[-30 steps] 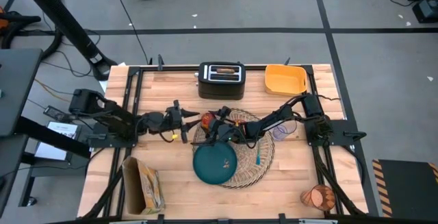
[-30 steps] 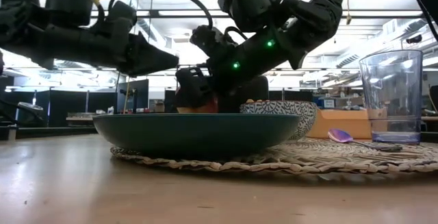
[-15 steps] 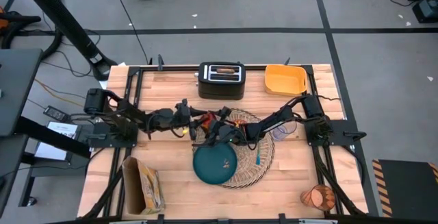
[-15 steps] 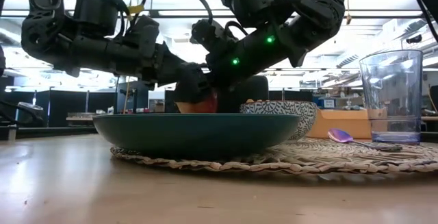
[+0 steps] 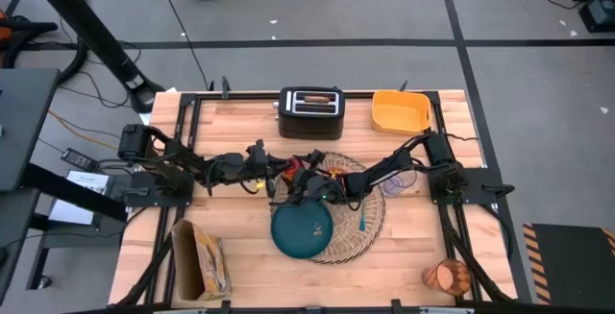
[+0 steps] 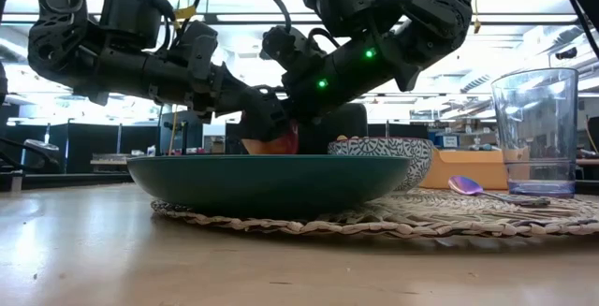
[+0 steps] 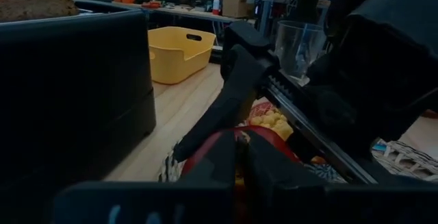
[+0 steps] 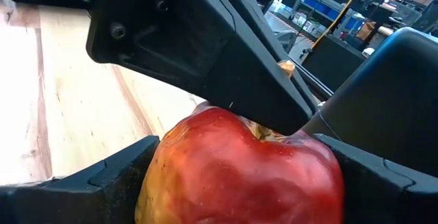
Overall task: Arrange a breakfast setting
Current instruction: Put the apple on the brown table mat to the top of the dark green plate
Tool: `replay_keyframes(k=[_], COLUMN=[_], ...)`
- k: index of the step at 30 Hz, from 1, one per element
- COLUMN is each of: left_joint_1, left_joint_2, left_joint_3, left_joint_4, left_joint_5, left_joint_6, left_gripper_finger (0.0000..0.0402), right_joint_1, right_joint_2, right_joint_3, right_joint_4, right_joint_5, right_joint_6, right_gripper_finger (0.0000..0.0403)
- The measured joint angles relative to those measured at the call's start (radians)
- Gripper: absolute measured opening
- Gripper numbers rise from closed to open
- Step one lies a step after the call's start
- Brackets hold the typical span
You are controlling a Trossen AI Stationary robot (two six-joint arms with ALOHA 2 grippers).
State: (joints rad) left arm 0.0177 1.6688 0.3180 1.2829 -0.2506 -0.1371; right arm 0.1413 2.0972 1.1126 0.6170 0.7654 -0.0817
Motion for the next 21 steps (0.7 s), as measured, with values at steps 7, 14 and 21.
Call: replay_keyframes(k=[7, 14, 21], left_joint_1=[0.000, -0.005, -0.006], left_joint_2=[0.000, 0.001, 0.000], left_joint_3=[0.042, 0.069, 0.069], left_joint_4=[-0.091, -0.133, -0.134], left_joint_5=[0.004, 0.003, 0.003], left_joint_6=[0.003, 0.018, 0.039], left_gripper_finger=[0.0019, 0.0018, 0.0018], right_joint_1=[-0.001, 0.007, 0.034], right_joint_2=[-0.004, -0.081, -0.190], right_joint_3=[0.000, 0.000, 0.001], right_joint_4=[-0.008, -0.131, -0.361], right_joint_5=[0.000, 0.003, -0.032], right_joint_6=[-0.014, 0.056, 0.146], right_gripper_finger=[0.0382, 0.0390, 0.0398])
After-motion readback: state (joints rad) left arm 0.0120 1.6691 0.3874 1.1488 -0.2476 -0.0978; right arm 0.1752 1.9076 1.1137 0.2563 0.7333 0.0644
